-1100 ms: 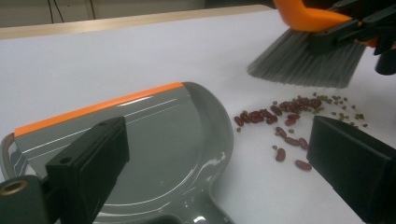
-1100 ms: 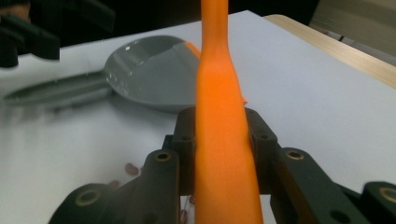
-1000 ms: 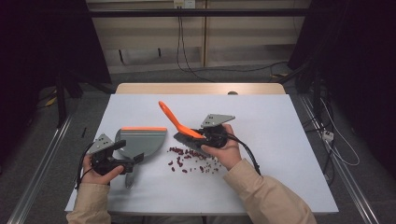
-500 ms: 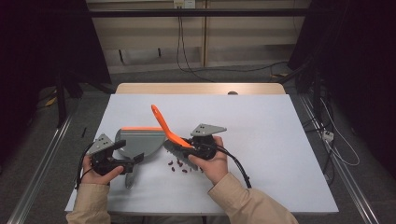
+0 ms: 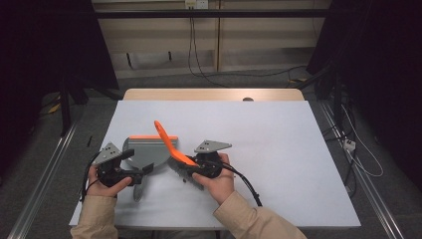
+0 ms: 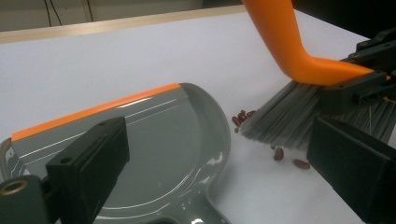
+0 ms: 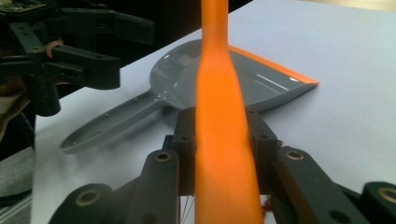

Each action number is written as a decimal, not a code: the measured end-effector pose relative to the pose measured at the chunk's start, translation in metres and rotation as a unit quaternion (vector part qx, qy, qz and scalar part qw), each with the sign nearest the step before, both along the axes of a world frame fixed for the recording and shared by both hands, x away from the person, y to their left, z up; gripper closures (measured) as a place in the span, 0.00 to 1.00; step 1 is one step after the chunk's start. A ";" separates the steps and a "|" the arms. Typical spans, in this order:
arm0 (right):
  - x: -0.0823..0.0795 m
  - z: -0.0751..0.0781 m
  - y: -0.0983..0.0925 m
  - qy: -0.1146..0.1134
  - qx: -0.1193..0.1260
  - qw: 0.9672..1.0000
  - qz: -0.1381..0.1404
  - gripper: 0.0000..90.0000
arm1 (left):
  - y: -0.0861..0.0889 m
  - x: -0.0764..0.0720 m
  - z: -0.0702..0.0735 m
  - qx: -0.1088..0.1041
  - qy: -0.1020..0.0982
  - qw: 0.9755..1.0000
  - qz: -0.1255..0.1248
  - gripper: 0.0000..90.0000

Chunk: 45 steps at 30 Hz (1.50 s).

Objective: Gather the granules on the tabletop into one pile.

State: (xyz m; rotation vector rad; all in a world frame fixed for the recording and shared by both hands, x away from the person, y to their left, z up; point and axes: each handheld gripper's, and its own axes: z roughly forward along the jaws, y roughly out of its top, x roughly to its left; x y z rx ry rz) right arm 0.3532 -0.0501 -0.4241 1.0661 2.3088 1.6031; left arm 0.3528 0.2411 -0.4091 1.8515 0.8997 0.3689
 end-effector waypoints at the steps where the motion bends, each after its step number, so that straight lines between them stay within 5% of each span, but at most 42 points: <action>1: -0.001 -0.001 0.002 0.004 0.000 1.000 0.002 0.79 | 0.000 0.000 0.000 0.000 0.000 1.000 0.000 0.06; 8: -0.003 -0.012 0.015 0.047 0.002 0.999 0.010 0.79 | 0.002 0.000 0.001 0.000 -0.001 1.000 0.002 0.06; 15: 0.013 -0.025 0.004 0.075 -0.003 0.997 -0.032 0.79 | 0.003 0.000 0.000 -0.003 -0.001 1.000 0.004 0.06; 37: 0.016 -0.024 -0.051 0.080 -0.024 0.993 -0.083 0.77 | 0.001 -0.002 0.002 0.001 -0.003 1.000 0.001 0.07; 45: 0.015 -0.019 -0.054 0.086 0.011 0.993 -0.080 0.79 | -0.001 -0.001 0.003 0.001 -0.004 1.000 -0.001 0.07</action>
